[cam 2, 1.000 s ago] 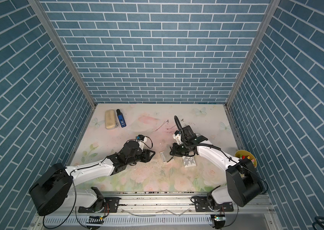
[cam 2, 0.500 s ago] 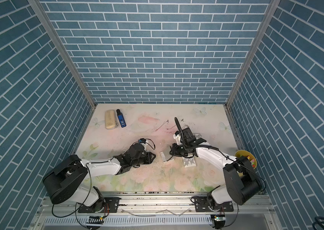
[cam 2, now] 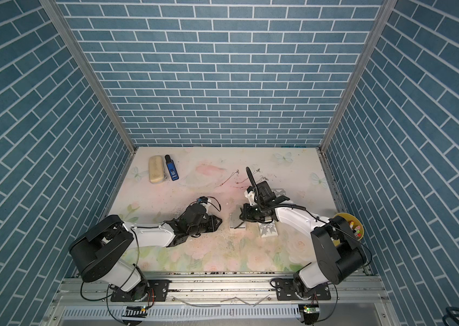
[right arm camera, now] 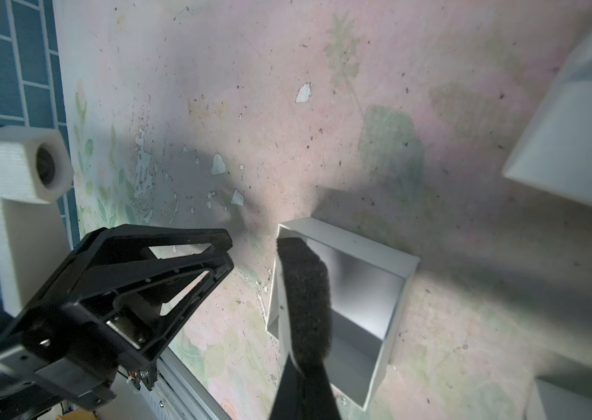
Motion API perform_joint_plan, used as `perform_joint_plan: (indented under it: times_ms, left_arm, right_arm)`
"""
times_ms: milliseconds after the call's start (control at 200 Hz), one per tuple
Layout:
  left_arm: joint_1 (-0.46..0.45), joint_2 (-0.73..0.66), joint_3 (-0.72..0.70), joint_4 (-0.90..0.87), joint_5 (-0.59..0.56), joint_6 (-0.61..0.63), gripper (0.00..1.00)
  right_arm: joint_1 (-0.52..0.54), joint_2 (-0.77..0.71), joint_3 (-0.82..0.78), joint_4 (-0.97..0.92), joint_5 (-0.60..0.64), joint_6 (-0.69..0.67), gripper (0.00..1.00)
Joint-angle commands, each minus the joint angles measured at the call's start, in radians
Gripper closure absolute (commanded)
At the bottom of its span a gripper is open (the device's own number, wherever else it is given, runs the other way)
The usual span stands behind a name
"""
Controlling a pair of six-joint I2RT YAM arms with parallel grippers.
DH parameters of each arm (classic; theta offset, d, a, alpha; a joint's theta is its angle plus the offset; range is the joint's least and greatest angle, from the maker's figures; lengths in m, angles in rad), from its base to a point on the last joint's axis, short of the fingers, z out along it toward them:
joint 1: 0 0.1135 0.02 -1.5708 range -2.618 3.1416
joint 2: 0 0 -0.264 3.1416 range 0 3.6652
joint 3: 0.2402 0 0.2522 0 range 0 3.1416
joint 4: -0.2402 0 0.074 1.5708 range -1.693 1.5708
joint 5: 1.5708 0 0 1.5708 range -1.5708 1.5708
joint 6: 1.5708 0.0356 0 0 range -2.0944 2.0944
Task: Take the necklace out of the lift-off lid jewelry box
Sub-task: Place the inner lining in the jewelry box.
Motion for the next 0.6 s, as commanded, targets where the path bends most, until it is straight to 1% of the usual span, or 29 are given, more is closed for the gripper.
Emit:
perform_joint_plan:
  times_ms: [0, 320, 595]
  left_arm:
    - [-0.005, 0.030, -0.014, 0.066, 0.011, -0.032, 0.70]
    - [-0.023, 0.067, 0.009, 0.086, 0.025, -0.051, 0.72]
    - [-0.060, 0.068, 0.015, 0.073, -0.008, -0.071, 0.74]
  right_arm:
    - [0.006, 0.026, 0.005, 0.035, -0.022, 0.030, 1.00]
    - [0.005, 0.029, -0.012, 0.062, 0.003, 0.043, 1.00]
    - [0.005, 0.008, -0.009, 0.052, 0.039, 0.066, 1.00]
